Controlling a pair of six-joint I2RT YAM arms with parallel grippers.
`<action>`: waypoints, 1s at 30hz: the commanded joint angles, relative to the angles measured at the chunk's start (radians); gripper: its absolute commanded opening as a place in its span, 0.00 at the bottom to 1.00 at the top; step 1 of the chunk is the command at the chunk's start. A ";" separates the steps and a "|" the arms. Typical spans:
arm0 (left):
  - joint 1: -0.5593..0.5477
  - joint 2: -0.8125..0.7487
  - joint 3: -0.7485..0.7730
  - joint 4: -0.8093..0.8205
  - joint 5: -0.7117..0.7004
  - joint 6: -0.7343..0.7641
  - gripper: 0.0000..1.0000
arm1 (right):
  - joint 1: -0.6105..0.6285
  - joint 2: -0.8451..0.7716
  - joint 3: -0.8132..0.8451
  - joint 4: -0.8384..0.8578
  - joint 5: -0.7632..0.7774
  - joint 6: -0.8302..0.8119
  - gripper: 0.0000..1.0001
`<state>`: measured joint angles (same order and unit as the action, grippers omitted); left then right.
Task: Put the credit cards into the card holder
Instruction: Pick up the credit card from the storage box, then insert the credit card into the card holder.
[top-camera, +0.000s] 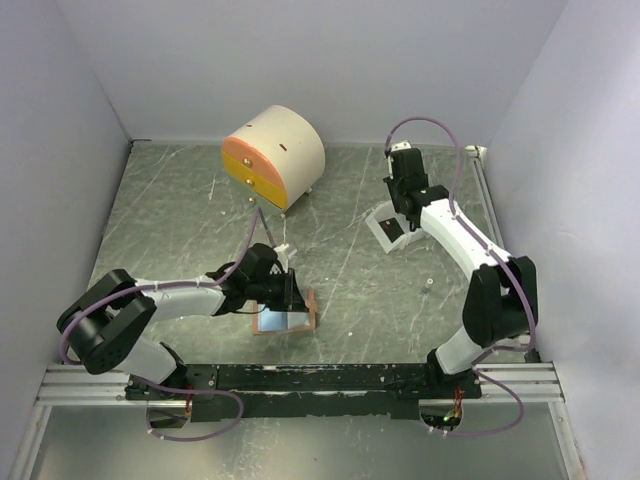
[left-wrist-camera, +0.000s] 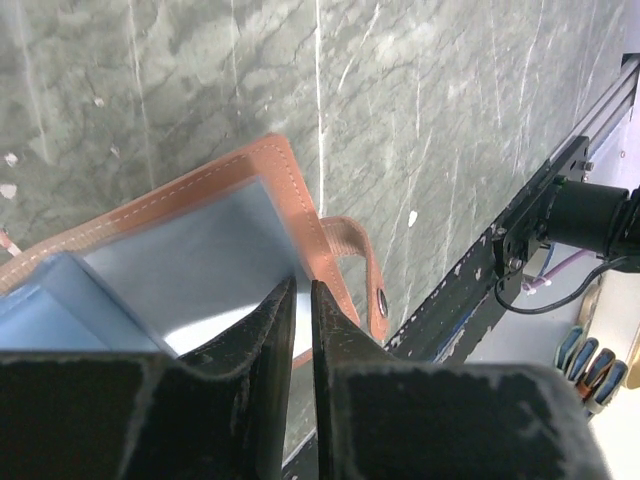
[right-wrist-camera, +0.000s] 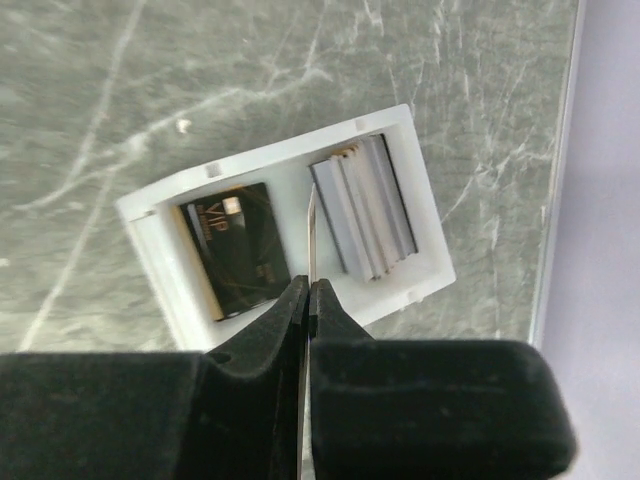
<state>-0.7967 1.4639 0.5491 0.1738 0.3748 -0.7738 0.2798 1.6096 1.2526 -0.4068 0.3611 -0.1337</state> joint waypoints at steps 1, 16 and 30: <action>-0.008 -0.019 0.047 -0.039 -0.058 0.037 0.23 | 0.061 -0.112 0.016 -0.057 0.044 0.182 0.00; -0.008 -0.054 0.077 -0.121 -0.129 0.024 0.23 | 0.307 -0.479 -0.207 -0.011 -0.261 0.621 0.00; -0.005 -0.189 0.032 -0.257 -0.261 -0.025 0.22 | 0.521 -0.570 -0.550 0.285 -0.435 0.950 0.00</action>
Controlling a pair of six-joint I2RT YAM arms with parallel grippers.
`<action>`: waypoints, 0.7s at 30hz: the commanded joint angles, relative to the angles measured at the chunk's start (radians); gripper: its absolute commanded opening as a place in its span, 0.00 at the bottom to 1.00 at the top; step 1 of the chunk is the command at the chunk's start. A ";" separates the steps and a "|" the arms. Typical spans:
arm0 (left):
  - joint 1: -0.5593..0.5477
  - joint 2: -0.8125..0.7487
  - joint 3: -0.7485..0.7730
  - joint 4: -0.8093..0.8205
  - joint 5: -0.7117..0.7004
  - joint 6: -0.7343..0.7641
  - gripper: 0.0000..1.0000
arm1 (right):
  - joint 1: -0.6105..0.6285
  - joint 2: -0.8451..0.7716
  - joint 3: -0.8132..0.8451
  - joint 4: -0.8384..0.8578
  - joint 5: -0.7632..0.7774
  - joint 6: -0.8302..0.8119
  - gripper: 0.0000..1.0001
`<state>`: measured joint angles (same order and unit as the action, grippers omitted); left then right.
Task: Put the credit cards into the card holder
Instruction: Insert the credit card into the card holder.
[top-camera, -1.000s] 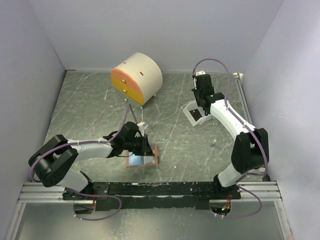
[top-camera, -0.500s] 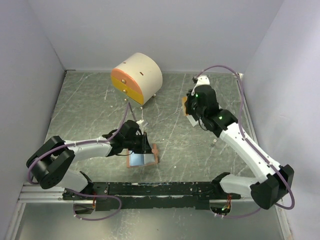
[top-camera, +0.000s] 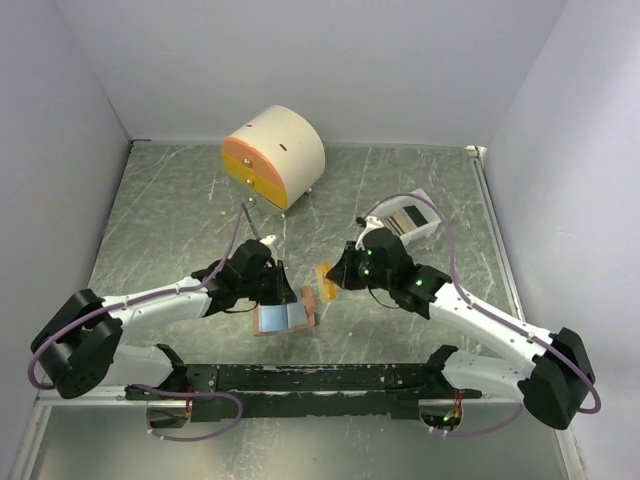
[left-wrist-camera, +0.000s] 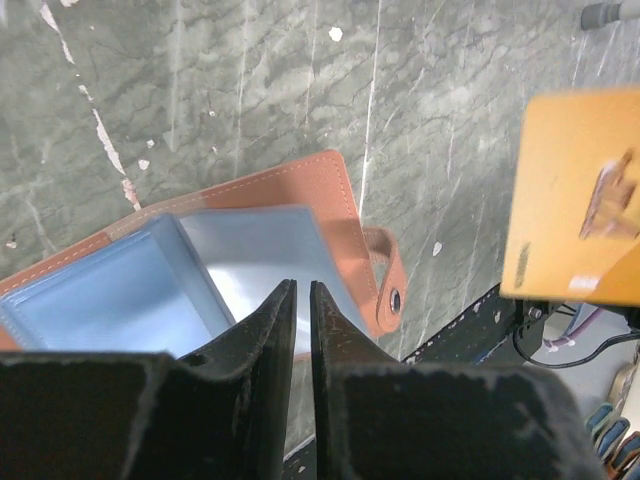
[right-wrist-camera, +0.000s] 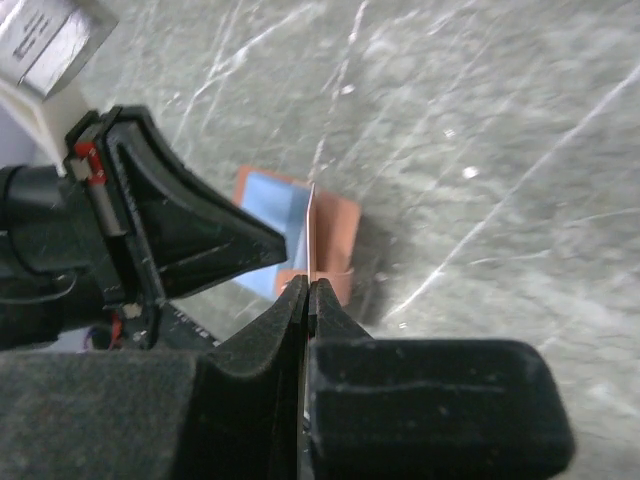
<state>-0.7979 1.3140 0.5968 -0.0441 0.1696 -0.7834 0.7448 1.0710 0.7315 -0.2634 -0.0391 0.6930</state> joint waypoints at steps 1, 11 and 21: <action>-0.004 -0.044 -0.020 -0.040 -0.058 -0.018 0.22 | 0.076 -0.028 -0.030 0.156 -0.028 0.134 0.00; 0.051 -0.040 -0.027 -0.085 -0.058 -0.038 0.20 | 0.228 0.079 -0.004 0.190 0.038 0.175 0.00; 0.175 -0.165 -0.084 -0.179 -0.065 -0.052 0.19 | 0.276 0.241 -0.019 0.305 0.101 0.212 0.00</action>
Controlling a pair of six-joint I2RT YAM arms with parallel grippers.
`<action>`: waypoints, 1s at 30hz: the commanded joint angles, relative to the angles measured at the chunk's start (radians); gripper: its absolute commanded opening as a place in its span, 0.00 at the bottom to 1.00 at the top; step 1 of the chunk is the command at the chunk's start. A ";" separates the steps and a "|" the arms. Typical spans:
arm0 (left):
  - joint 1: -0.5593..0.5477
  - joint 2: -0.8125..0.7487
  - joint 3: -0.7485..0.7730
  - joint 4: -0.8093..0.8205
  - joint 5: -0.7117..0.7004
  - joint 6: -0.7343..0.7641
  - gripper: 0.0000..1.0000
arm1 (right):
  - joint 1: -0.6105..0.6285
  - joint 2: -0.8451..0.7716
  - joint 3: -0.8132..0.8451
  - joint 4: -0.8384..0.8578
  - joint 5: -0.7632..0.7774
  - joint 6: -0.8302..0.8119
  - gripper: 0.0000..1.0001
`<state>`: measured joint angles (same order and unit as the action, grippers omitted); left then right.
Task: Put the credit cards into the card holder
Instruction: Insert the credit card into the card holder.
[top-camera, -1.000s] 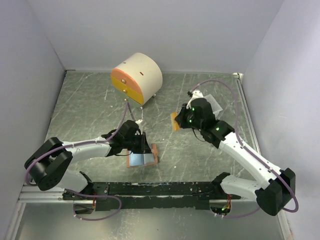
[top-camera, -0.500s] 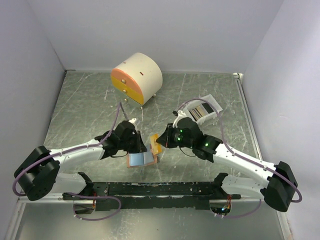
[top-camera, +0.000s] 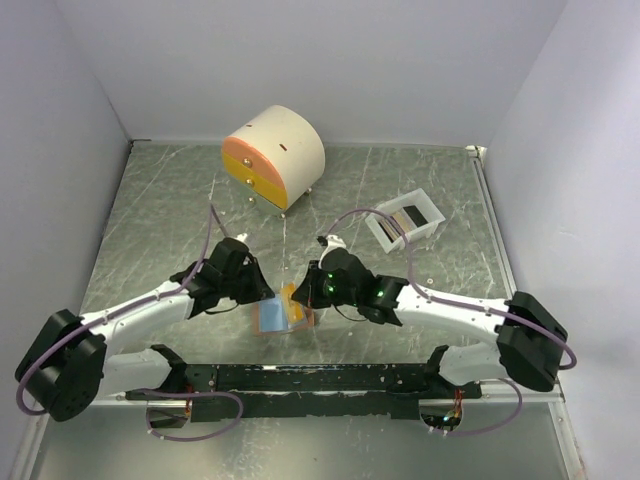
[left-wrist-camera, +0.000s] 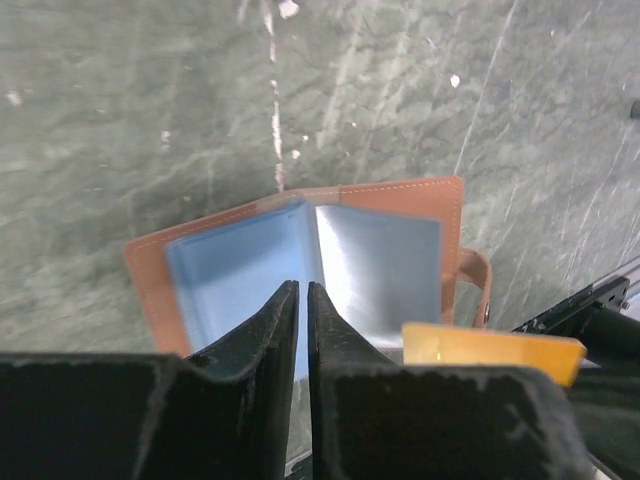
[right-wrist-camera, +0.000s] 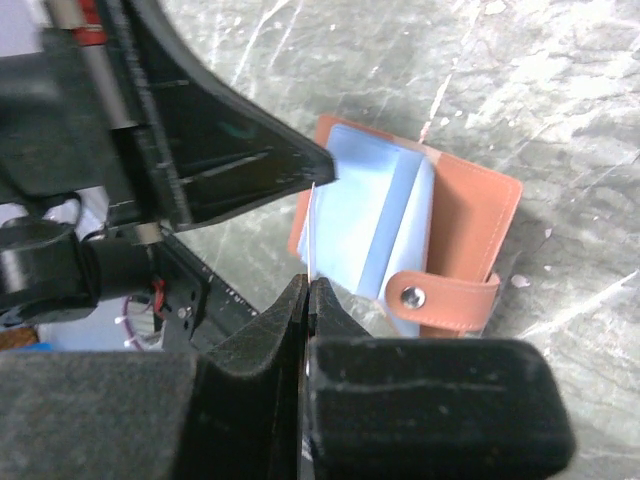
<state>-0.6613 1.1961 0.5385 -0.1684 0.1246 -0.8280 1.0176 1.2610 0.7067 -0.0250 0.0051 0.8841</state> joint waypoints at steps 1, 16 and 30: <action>0.048 -0.057 -0.035 -0.059 -0.020 -0.006 0.18 | 0.003 0.064 -0.001 0.078 0.061 0.024 0.00; 0.059 -0.013 -0.123 -0.008 0.022 0.001 0.11 | -0.082 0.164 -0.124 0.291 -0.035 0.073 0.00; 0.059 -0.020 -0.198 0.032 0.033 -0.022 0.09 | -0.145 0.183 -0.250 0.503 -0.106 0.162 0.00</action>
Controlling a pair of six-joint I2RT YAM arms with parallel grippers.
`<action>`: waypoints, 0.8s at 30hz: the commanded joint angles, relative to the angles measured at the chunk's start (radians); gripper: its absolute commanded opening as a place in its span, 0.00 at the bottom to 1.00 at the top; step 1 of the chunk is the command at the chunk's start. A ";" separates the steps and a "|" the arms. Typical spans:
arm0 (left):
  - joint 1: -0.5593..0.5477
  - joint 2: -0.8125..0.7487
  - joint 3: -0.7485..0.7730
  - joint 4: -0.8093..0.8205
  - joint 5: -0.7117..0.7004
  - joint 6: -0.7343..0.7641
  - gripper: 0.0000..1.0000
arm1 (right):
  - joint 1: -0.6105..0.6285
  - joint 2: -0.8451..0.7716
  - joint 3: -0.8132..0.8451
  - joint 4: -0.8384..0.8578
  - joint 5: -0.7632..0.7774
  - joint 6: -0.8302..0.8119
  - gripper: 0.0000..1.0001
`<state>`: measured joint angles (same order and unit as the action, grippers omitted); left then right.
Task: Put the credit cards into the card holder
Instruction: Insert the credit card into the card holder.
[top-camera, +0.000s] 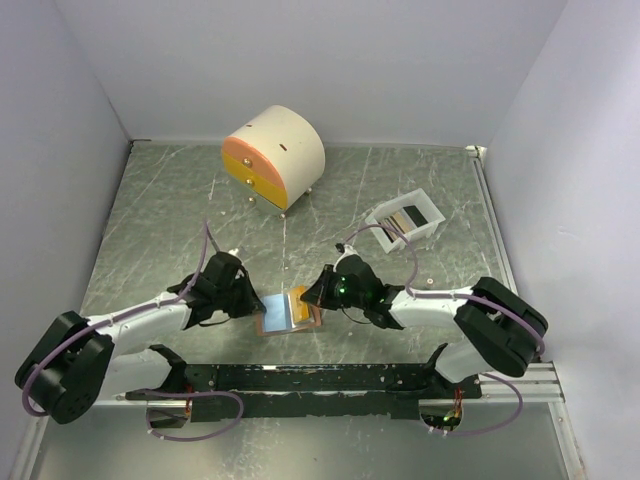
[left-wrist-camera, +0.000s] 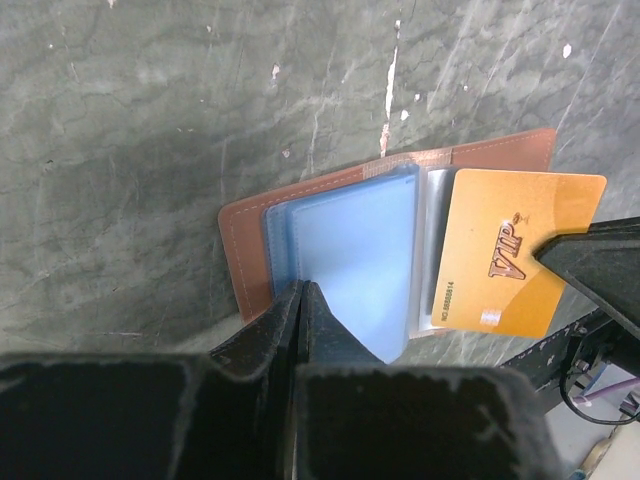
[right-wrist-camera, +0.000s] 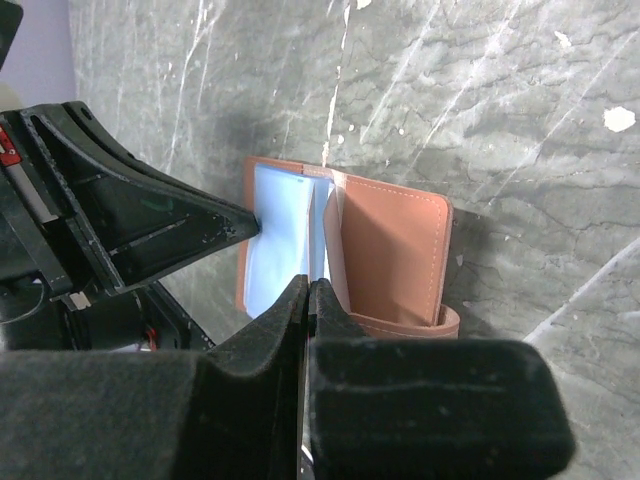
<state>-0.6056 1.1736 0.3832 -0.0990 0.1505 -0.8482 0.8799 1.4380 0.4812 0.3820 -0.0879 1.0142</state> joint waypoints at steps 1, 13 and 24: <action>0.003 0.002 -0.045 -0.038 0.007 -0.003 0.09 | -0.008 0.010 -0.027 0.105 -0.014 0.036 0.00; 0.002 -0.041 -0.029 -0.083 -0.008 -0.006 0.16 | -0.008 0.073 -0.038 0.180 -0.023 0.062 0.00; 0.003 -0.101 0.028 -0.216 -0.068 0.020 0.17 | -0.007 0.119 -0.043 0.211 -0.019 0.061 0.00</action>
<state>-0.6056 1.0885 0.3931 -0.2432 0.1139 -0.8452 0.8761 1.5326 0.4492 0.5484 -0.1139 1.0706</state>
